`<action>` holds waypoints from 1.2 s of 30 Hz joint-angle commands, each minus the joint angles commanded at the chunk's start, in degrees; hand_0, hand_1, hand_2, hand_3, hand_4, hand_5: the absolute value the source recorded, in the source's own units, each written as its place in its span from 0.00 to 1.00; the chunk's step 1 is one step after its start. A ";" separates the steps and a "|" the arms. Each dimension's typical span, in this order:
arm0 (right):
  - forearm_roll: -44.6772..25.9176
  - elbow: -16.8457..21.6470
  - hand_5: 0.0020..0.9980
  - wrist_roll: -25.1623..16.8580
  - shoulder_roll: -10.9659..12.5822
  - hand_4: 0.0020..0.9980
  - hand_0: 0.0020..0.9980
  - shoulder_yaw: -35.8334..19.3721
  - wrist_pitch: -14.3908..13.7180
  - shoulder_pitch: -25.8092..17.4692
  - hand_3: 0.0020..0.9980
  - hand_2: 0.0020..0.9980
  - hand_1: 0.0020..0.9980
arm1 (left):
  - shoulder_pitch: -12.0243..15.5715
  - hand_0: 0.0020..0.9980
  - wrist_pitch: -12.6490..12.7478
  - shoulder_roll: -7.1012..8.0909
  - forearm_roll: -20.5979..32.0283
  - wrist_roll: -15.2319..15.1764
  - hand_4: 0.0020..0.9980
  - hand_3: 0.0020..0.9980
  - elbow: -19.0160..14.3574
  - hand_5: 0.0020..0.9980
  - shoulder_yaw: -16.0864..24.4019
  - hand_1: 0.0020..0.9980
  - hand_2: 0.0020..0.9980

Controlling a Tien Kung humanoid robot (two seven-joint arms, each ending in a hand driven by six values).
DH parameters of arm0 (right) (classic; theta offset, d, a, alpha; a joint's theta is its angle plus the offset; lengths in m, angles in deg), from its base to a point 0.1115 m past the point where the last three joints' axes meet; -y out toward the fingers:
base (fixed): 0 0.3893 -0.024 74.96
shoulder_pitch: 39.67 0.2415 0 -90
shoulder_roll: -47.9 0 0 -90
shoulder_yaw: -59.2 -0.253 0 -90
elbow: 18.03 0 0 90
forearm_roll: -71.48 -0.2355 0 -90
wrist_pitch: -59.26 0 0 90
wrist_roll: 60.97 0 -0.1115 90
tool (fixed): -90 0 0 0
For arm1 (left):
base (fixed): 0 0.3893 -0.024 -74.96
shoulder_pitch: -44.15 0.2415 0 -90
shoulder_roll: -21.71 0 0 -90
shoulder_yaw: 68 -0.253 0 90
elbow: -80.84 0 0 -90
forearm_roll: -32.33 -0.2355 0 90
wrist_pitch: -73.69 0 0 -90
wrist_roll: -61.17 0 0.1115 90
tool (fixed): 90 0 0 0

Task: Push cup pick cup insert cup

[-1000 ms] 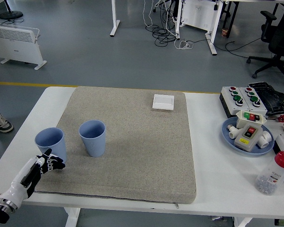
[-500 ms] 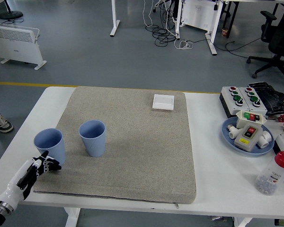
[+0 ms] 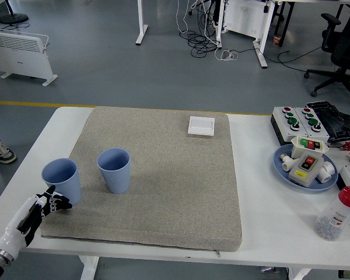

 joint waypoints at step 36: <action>0.41 0.00 0.54 0.11 -0.20 0.18 0.75 0.01 -0.02 0.24 0.58 0.68 0.70 | -9.86 0.69 0.35 -1.41 -2.51 -1.38 0.59 0.44 9.02 1.00 -3.58 0.55 0.47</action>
